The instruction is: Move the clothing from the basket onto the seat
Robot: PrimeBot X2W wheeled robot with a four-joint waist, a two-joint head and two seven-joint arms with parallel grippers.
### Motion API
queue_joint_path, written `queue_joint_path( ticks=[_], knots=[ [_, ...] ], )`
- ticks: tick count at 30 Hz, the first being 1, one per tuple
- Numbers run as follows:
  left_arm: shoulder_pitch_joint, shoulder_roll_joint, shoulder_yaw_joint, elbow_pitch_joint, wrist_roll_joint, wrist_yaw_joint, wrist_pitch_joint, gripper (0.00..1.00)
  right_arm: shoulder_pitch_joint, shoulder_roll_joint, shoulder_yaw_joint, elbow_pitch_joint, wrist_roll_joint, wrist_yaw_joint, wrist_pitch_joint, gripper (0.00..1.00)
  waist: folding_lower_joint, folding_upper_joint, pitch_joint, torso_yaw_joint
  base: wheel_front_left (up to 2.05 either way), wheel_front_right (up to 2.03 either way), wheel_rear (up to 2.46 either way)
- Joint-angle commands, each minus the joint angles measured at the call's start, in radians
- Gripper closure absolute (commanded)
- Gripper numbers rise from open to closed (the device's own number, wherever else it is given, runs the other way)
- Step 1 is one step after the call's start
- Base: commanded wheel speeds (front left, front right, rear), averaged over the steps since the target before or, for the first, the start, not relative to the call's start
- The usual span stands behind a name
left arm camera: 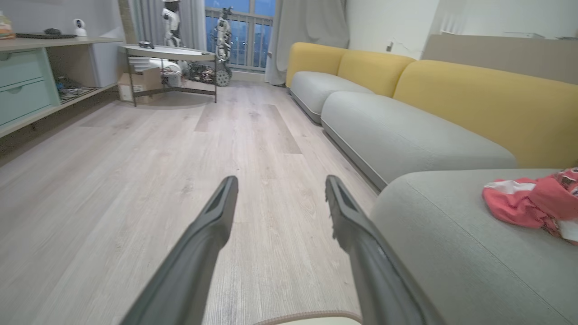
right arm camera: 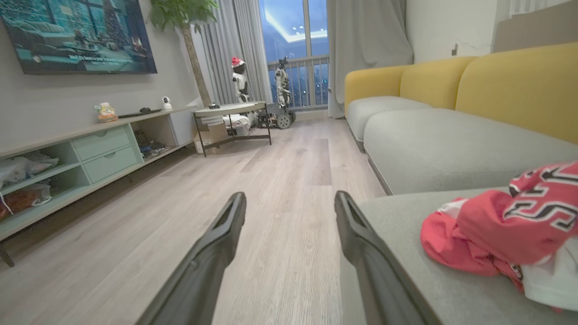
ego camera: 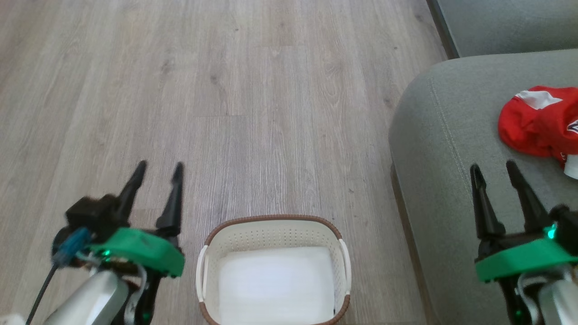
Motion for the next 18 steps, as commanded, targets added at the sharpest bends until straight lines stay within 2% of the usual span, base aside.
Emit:
queue_joint_path(
  ticks=[1, 5, 11, 18],
  knots=[
    [-0.016, 0.01, 0.088, -0.037, 0.029, 0.007, -0.013, 0.0, -0.01, -0.002, 0.016, -0.011, -0.009, 0.0, -0.02, 0.0, 0.0001, -0.0001, -0.001, 0.003, 0.0, 0.0, 0.0],
    [0.068, -0.033, 0.178, -0.024, 0.098, -0.015, -0.013, 0.0, 0.001, 0.011, 0.031, 0.041, -0.012, 0.0, -0.047, 0.0, 0.0001, -0.0001, 0.0, 0.007, 0.0, 0.0, 0.0],
    [0.135, -0.097, 0.277, 0.016, 0.221, -0.071, -0.013, 0.0, -0.015, 0.031, 0.052, 0.085, -0.006, 0.0, -0.063, 0.0, 0.0001, -0.0001, 0.006, 0.005, 0.0, 0.0, 0.0],
    [0.17, -0.162, 0.364, 0.045, 0.307, -0.148, -0.013, 0.0, -0.036, 0.042, 0.066, 0.098, 0.003, 0.0, -0.065, 0.0, 0.0001, -0.0001, 0.007, -0.002, 0.0, 0.0, 0.0]
  ],
)
